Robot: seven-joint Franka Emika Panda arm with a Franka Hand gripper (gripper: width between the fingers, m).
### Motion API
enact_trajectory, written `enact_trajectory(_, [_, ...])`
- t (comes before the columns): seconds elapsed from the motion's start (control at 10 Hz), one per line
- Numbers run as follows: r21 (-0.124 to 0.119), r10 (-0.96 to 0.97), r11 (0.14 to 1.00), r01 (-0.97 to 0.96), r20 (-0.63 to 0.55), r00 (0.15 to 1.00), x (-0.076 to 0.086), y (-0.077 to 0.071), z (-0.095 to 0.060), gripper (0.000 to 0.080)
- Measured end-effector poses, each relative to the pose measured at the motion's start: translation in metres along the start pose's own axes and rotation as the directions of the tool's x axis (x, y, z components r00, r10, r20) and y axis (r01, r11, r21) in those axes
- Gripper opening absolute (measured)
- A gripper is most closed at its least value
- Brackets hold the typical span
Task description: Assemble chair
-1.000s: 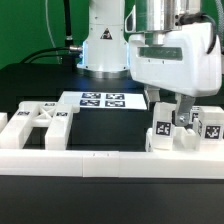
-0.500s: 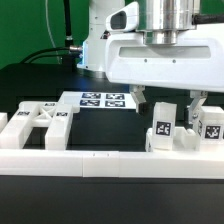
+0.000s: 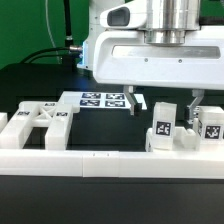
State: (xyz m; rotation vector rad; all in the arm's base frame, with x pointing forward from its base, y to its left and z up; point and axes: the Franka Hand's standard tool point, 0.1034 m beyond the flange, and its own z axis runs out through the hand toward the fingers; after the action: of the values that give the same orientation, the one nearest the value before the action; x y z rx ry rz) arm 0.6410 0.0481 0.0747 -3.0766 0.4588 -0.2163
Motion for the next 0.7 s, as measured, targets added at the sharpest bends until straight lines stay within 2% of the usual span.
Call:
enact_trajectory(0.1, [0.0,0.001,1.0,-0.001,0.0,1.0,-0.0001,0.0002,0.0001,0.039])
enact_trajectory(0.2, [0.0,0.002,1.0,-0.002,0.0,1.0,-0.0002,0.0002,0.0003,0.039])
enact_trajectory(0.3, [0.001,0.019,1.0,-0.019,0.001,1.0,-0.0003,0.0002,0.0005,0.0286])
enact_trajectory(0.5, [0.001,0.037,0.999,-0.037,0.001,0.999,-0.0003,0.0003,0.0005,0.0286])
enact_trajectory(0.7, [0.011,0.294,0.956,-0.294,-0.015,0.956,0.0005,-0.0036,0.0014,0.0286])
